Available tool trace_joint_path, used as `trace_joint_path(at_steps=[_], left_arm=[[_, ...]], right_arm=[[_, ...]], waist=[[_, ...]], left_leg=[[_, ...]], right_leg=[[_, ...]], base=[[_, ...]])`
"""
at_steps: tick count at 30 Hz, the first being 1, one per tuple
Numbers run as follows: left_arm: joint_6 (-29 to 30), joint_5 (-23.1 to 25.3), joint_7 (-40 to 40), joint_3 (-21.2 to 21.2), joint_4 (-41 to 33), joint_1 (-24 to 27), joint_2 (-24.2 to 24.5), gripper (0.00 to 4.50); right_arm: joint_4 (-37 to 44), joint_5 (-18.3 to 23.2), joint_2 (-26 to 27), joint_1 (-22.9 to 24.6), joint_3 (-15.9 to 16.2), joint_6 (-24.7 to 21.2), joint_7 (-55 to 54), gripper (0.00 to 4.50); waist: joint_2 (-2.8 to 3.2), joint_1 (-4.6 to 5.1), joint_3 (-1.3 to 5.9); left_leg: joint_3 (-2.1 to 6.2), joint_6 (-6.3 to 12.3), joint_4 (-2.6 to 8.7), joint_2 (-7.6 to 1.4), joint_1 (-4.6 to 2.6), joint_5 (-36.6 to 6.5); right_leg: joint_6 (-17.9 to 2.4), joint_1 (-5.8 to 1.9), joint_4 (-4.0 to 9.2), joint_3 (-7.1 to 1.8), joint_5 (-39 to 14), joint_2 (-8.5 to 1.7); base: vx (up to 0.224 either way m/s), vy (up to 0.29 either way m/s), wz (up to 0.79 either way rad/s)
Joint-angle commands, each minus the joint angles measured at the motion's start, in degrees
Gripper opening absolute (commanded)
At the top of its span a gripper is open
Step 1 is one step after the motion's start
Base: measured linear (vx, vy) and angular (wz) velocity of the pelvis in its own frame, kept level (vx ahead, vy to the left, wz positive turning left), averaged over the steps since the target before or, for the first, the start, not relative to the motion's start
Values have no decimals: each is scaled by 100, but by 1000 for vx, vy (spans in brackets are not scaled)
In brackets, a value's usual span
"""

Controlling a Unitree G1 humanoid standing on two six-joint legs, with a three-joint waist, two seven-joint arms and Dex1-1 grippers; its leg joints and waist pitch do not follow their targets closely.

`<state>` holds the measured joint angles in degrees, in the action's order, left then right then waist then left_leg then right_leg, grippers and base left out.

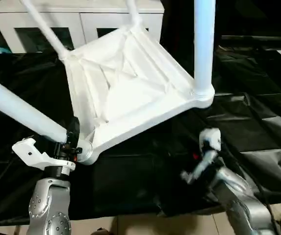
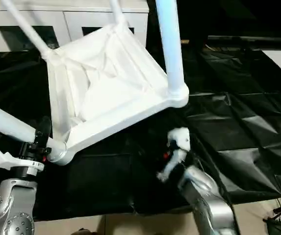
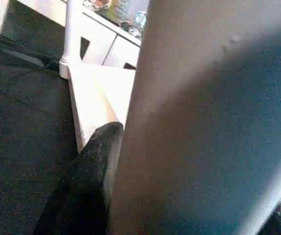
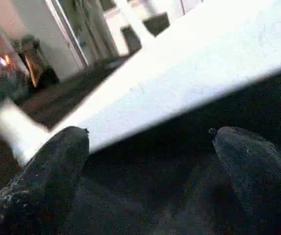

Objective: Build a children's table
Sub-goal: Flip table

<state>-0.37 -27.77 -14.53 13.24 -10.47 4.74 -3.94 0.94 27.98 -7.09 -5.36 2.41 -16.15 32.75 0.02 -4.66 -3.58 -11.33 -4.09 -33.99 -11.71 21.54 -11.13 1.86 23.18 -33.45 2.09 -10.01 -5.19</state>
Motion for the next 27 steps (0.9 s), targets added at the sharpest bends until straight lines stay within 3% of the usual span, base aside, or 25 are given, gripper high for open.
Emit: trace_joint_path(at_steps=[1,7,9,17,23,27], left_arm=[[12,-460,-50,-157,-60,-115,-176,216],[37,-433,-102,-147,-116,-70,-226,216],[32,-440,-114,-147,-123,-60,-232,216],[21,-425,-153,-189,-98,-68,-230,216],[25,-441,-235,-224,-151,-7,-218,216],[26,-449,-256,-246,-197,48,-226,216]], right_arm=[[-300,350,190,-201,-304,-257,-253,450],[-1022,704,727,-700,-574,-407,-621,450],[-1112,874,924,-838,-620,-429,-559,450],[-1515,855,1280,-1232,-737,-236,-712,450],[-2394,488,1501,-1861,-944,181,-1390,450],[-2639,527,1609,-2074,-1047,228,-1435,450]], waist=[[-5,46,297],[-24,49,325],[-15,48,321],[1,37,342],[-10,55,353],[-29,42,359]], left_leg=[[63,212,439,-140,-85,-1134],[53,231,418,-131,-79,-814],[49,244,425,-136,-83,-898],[41,212,411,-136,-94,-676],[25,138,398,-119,-87,-694],[23,218,382,-121,-83,-622]], right_leg=[[-964,-187,302,-158,-827,-142],[-1081,-214,238,-149,-375,-143],[-1072,-207,249,-151,-499,-154],[-1089,-207,216,-151,-292,-153],[-1131,-203,207,-150,-418,-165],[-1061,-205,185,-160,-270,-158]], base=[[0,0,0],[0,0,0],[0,0,0],[0,0,0],[0,0,0],[0,0,0]])
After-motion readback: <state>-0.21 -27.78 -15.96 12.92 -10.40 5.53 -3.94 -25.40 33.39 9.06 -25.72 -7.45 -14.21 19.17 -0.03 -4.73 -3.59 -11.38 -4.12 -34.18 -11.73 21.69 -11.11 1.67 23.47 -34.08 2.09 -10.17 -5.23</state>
